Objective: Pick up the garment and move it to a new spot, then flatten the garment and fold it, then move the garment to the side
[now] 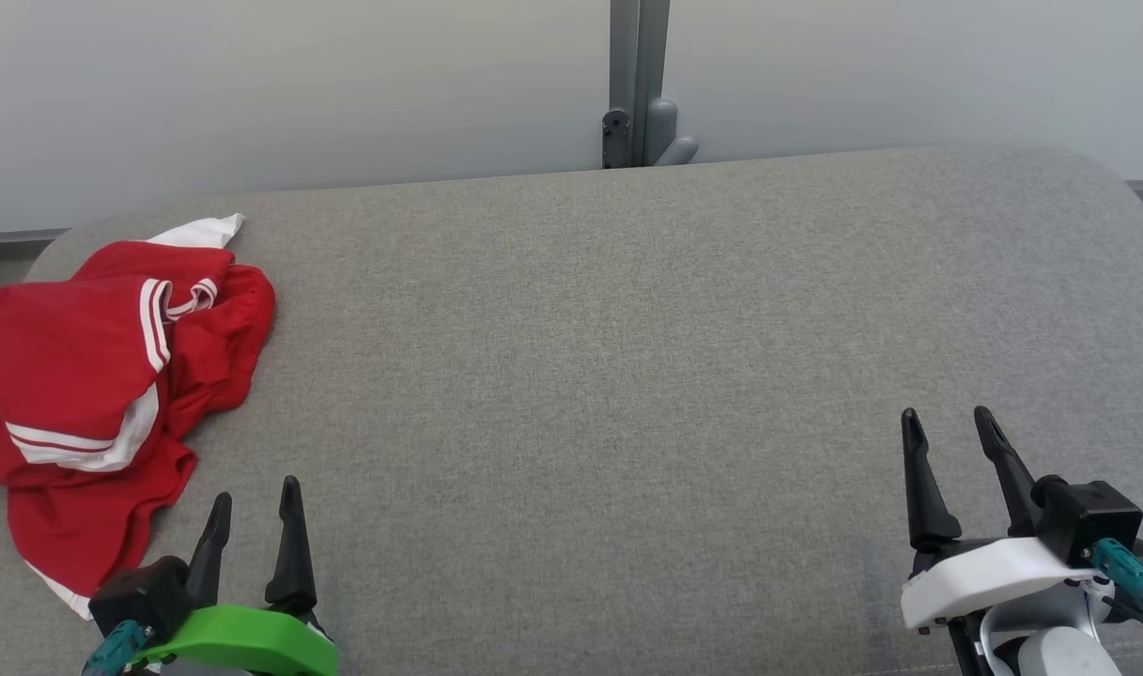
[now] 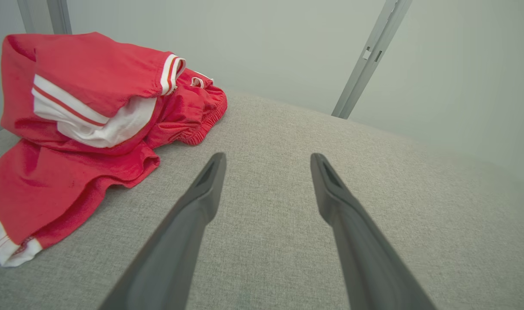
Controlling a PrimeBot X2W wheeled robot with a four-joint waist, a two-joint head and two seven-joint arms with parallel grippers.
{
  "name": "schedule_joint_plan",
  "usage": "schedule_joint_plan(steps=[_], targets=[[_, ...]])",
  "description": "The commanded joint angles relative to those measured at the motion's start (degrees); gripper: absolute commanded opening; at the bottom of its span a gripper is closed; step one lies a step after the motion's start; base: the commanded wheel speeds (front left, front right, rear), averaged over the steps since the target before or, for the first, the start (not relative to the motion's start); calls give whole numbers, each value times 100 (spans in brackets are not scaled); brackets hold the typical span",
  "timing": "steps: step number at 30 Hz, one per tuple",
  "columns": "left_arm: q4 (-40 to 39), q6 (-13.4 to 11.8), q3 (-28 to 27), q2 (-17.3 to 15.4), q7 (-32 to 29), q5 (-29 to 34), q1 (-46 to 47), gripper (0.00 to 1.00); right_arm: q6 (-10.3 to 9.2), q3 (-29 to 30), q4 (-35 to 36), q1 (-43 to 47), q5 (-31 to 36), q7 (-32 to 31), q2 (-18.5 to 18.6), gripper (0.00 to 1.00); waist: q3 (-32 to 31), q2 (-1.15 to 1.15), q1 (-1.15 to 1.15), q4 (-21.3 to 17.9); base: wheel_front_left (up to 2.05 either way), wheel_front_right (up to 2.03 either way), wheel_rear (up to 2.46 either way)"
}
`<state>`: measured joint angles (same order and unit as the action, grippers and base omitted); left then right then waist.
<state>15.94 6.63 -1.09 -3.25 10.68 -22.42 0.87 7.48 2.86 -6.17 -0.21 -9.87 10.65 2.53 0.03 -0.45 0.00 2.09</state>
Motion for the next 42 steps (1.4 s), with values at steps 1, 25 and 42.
schedule_joint_plan(steps=[1,25,42], targets=[[-20,34,-15,-19,49,158,-23,100,2,18,67,43,155,57,37,100,1,31,0,4,0,0,0],[46,57,-144,10,331,1278,-103,100,1,199,79,199,1001,339,45,100,16,40,0,46,0,0,0],[63,76,-251,23,448,1748,-112,100,1,196,83,242,1460,459,47,100,19,45,0,90,0,0,0]])
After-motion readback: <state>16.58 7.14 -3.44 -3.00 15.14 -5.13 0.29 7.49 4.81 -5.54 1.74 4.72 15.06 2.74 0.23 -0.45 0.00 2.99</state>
